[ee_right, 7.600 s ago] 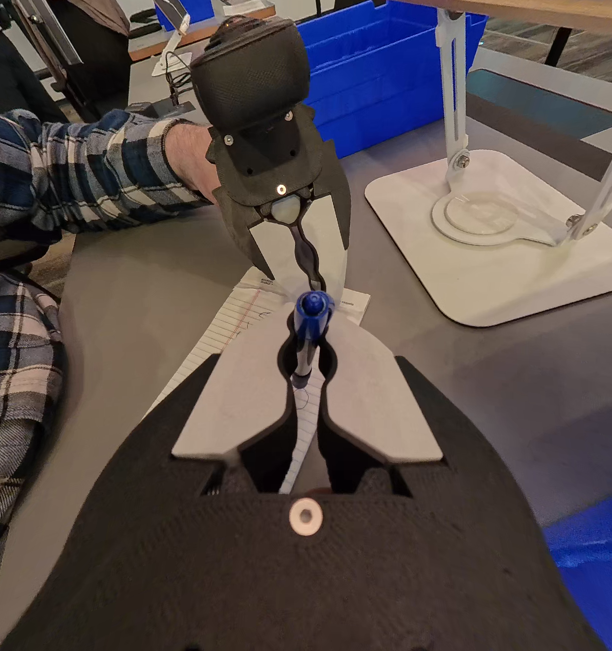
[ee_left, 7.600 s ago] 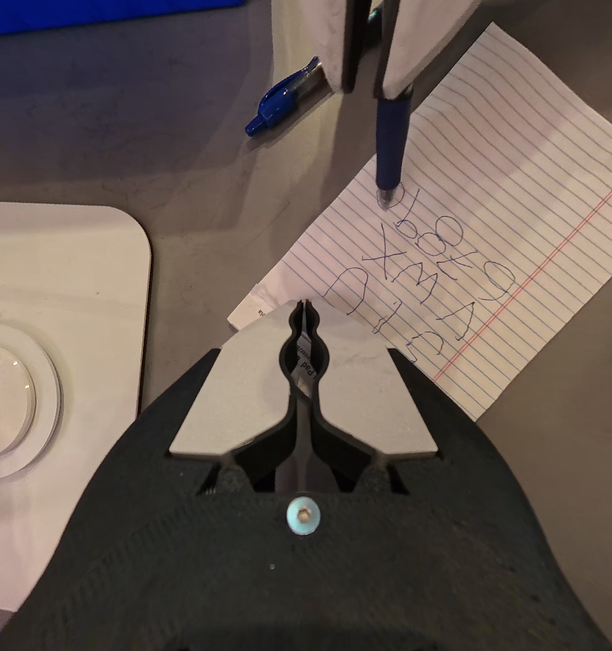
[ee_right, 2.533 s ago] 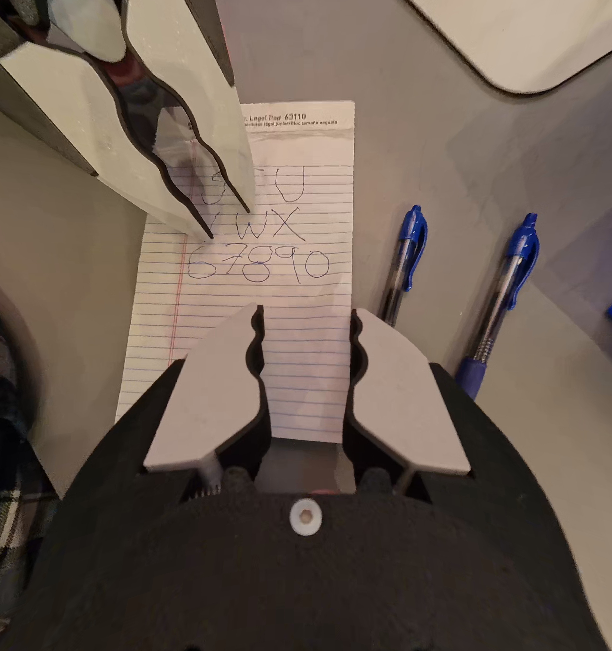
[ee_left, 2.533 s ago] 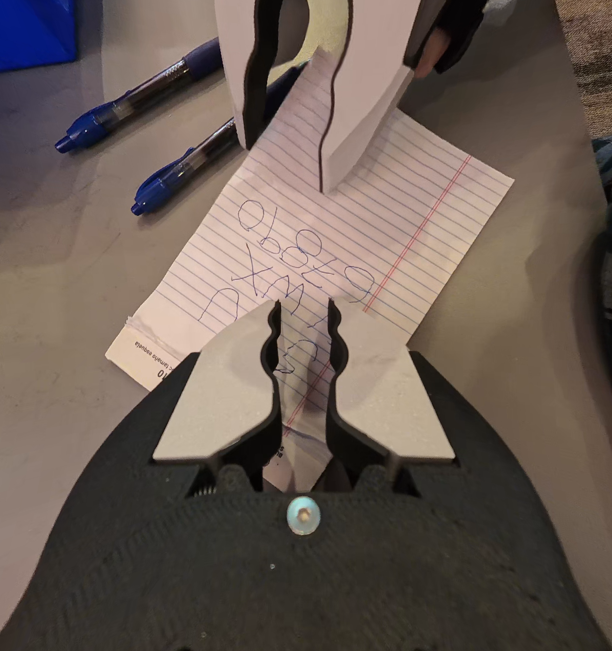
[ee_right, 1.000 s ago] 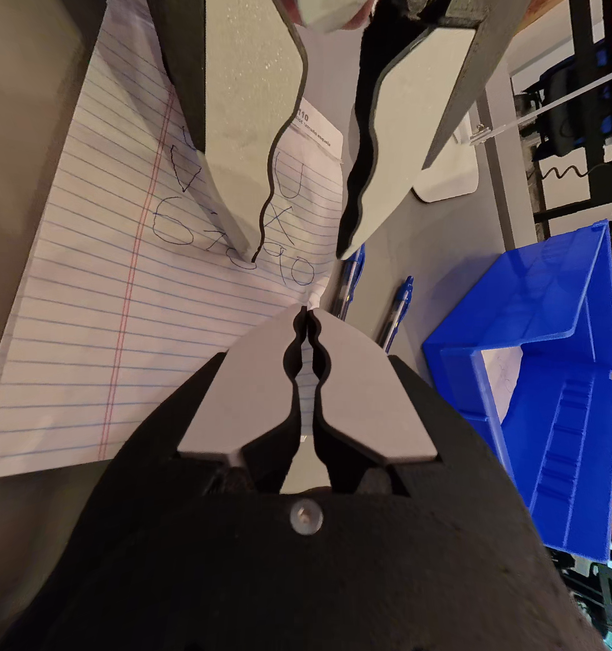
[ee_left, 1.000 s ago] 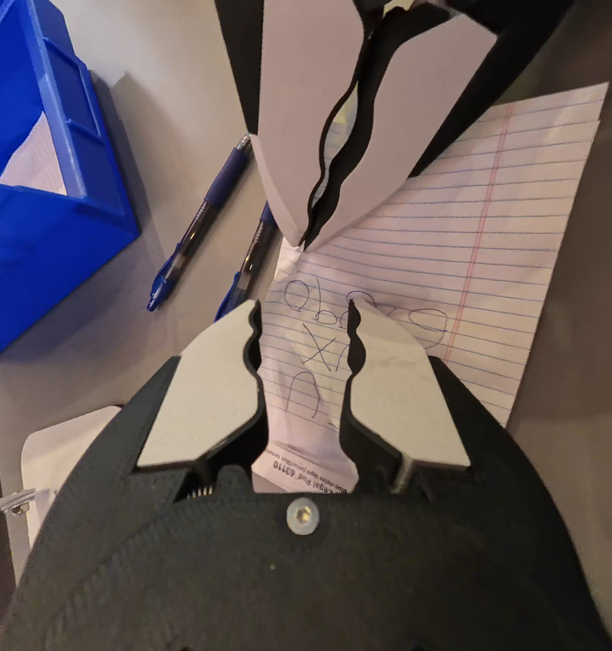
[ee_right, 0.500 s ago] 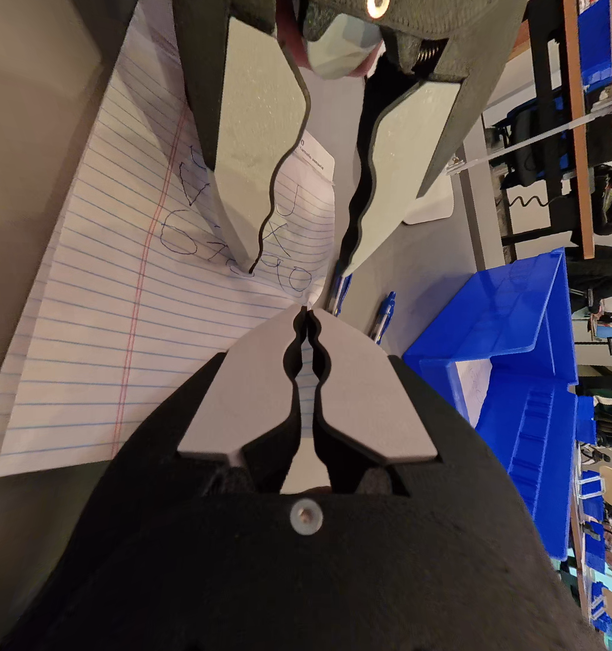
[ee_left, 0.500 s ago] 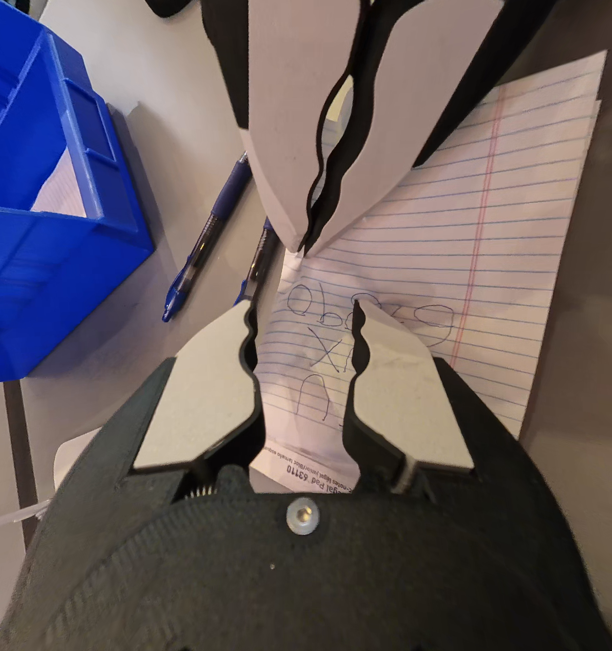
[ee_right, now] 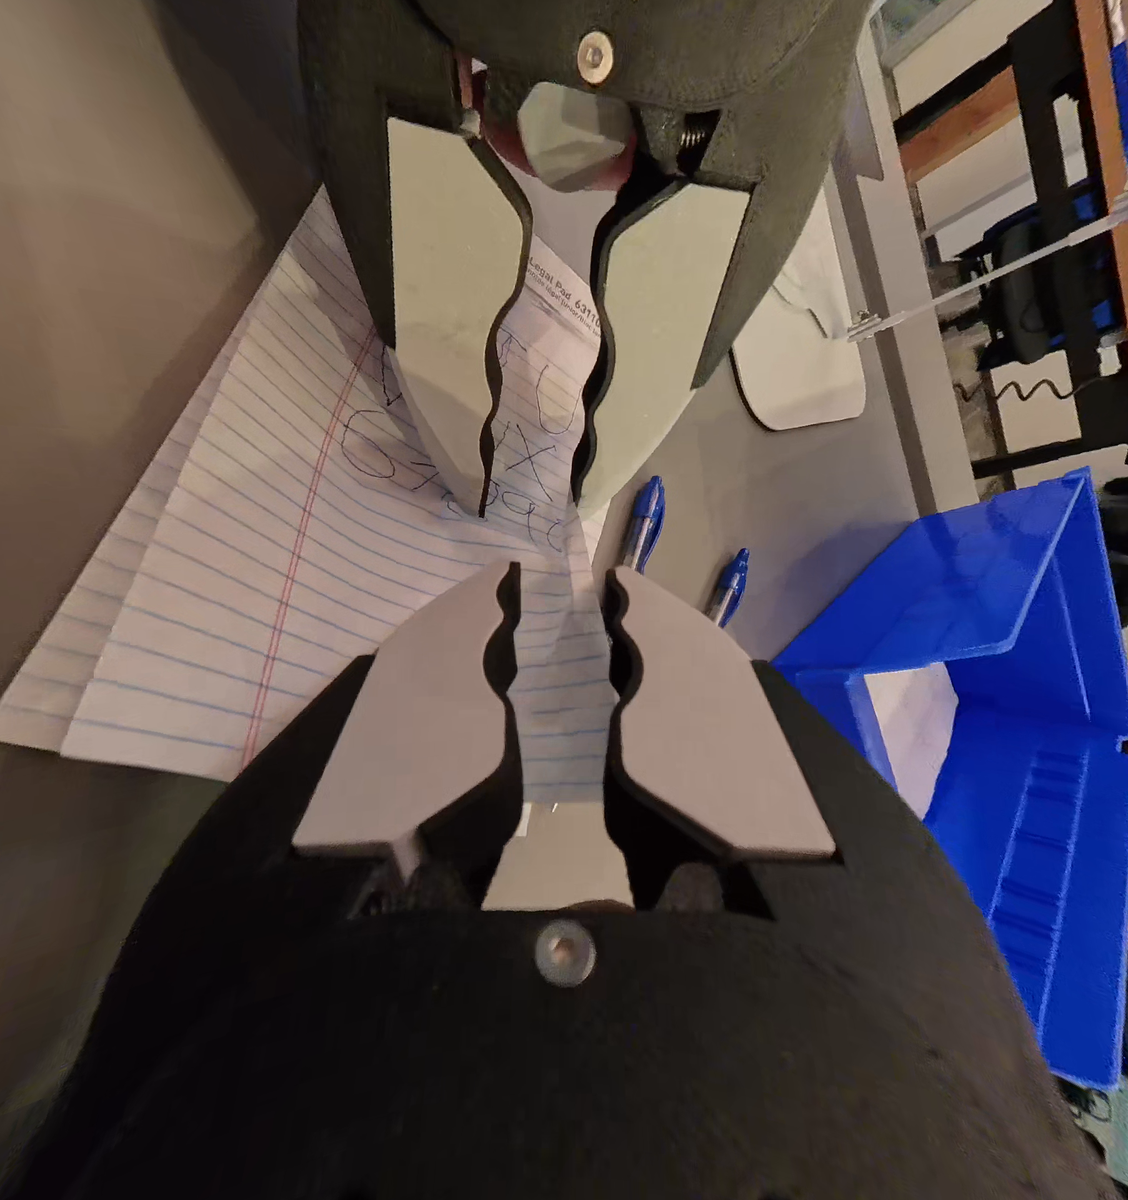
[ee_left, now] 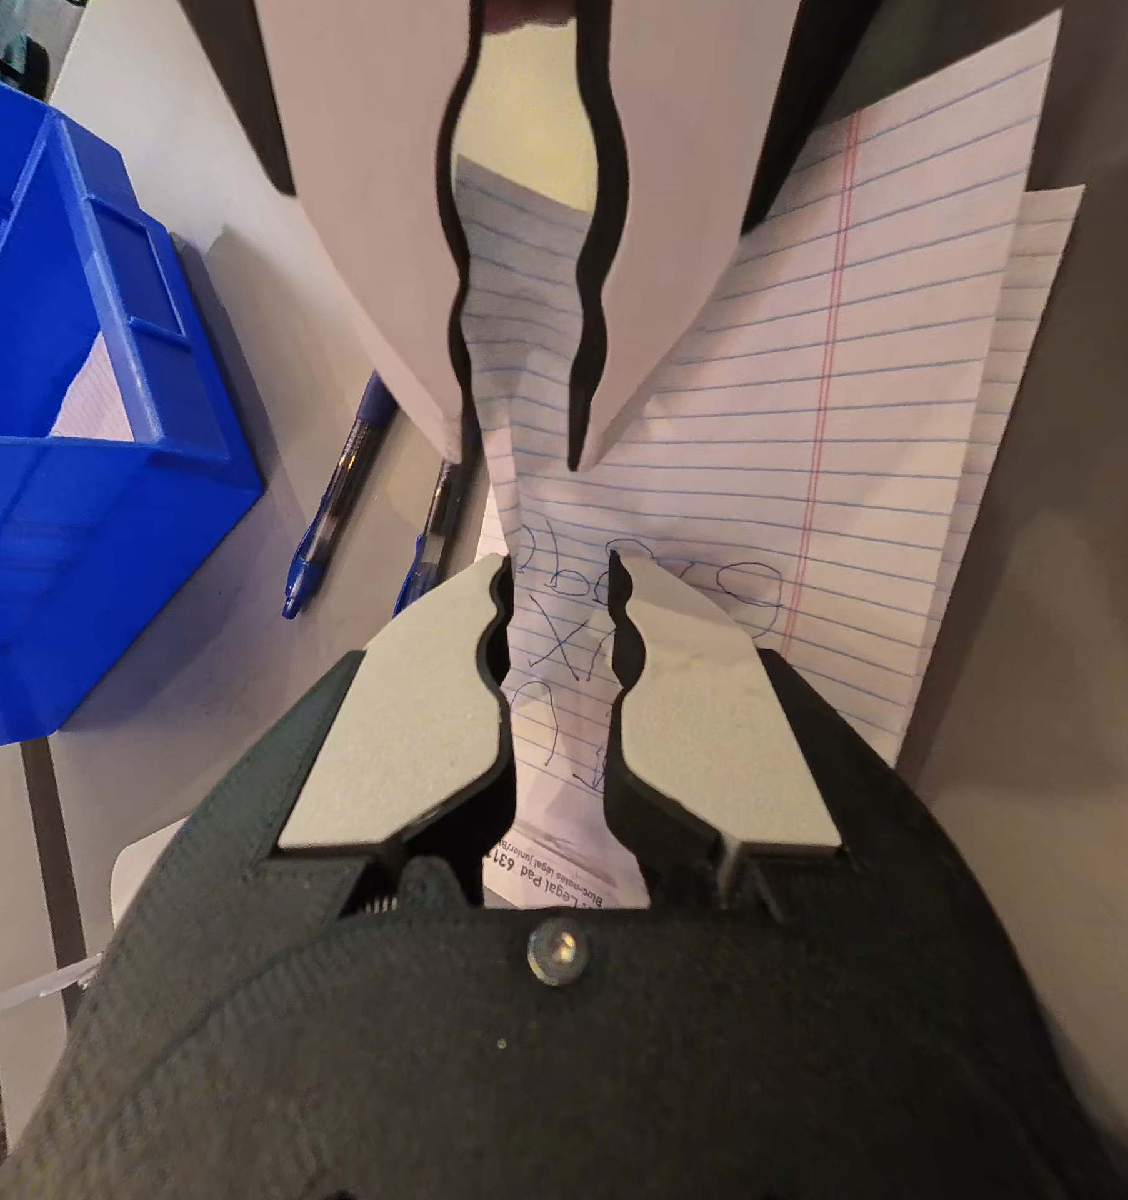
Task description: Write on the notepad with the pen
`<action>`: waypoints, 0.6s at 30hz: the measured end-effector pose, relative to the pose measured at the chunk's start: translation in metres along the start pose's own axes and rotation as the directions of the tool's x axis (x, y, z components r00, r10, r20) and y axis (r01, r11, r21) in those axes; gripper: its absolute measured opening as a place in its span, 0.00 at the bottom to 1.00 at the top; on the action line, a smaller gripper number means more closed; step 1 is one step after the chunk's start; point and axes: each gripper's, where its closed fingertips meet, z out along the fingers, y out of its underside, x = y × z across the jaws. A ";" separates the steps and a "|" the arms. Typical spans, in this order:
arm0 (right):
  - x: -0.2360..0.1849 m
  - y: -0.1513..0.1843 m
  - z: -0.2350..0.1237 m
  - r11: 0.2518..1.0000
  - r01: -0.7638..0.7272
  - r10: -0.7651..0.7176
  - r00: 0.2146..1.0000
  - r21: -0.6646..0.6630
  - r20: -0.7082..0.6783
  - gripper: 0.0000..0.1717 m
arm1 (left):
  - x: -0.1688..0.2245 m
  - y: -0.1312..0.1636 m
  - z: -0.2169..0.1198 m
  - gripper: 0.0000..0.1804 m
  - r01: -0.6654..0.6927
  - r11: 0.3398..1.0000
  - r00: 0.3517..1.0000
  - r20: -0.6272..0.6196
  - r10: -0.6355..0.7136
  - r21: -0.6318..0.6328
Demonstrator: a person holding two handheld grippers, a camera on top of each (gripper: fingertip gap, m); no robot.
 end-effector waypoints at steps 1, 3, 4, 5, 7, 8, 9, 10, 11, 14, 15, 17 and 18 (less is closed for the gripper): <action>0.000 0.000 -0.002 1.000 -0.011 0.011 1.000 0.006 0.013 0.15 | 0.000 0.000 0.000 0.15 -0.010 1.000 1.000 0.007 0.010 -0.002; 0.001 -0.001 -0.004 0.997 -0.077 0.075 0.995 0.027 0.058 0.19 | 0.001 -0.001 0.000 0.15 -0.038 0.999 0.999 0.023 0.038 -0.008; 0.000 0.000 -0.004 0.995 -0.100 0.098 0.992 0.022 0.078 0.19 | 0.001 -0.001 0.000 0.15 -0.042 0.999 0.999 0.028 0.042 -0.012; -0.001 0.001 -0.003 0.993 -0.117 0.115 0.989 0.016 0.094 0.19 | 0.001 -0.001 -0.001 0.15 -0.050 0.999 0.998 0.035 0.050 -0.016; -0.002 0.002 -0.001 0.987 -0.160 0.157 0.980 0.015 0.120 0.19 | 0.001 -0.001 -0.001 0.14 -0.078 0.997 0.995 0.052 0.079 -0.022; -0.003 0.006 0.000 0.983 -0.186 0.185 0.972 -0.006 0.143 0.19 | 0.001 -0.001 -0.001 0.15 -0.086 0.996 0.994 0.059 0.088 -0.026; -0.004 0.012 0.002 0.975 -0.218 0.221 0.962 -0.036 0.161 0.19 | 0.001 -0.002 -0.001 0.15 -0.093 0.995 0.993 0.065 0.095 -0.029; -0.005 0.016 0.003 0.965 -0.256 0.261 0.948 -0.054 0.181 0.19 | 0.001 -0.002 -0.001 0.14 -0.102 0.994 0.992 0.071 0.104 -0.031; -0.007 0.017 0.002 0.955 -0.291 0.297 0.930 -0.060 0.215 0.19 | 0.001 -0.002 -0.001 0.14 -0.106 0.994 0.991 0.075 0.108 -0.031; -0.016 0.020 -0.001 0.897 -0.435 0.435 0.831 -0.081 0.347 0.09 | 0.001 -0.002 -0.001 0.14 -0.104 0.994 0.991 0.078 0.106 -0.027; -0.021 0.018 -0.003 0.874 -0.479 0.469 0.784 -0.084 0.408 0.05 | 0.001 -0.002 -0.001 0.14 -0.102 0.994 0.992 0.077 0.104 -0.029; -0.022 0.016 -0.006 0.825 -0.560 0.529 0.718 -0.077 0.452 0.00 | 0.001 -0.002 -0.001 0.15 -0.091 0.995 0.993 0.079 0.093 -0.030; -0.022 0.016 -0.006 0.808 -0.584 0.550 0.695 -0.083 0.463 0.00 | 0.001 -0.002 -0.002 0.16 -0.082 0.996 0.994 0.076 0.084 -0.025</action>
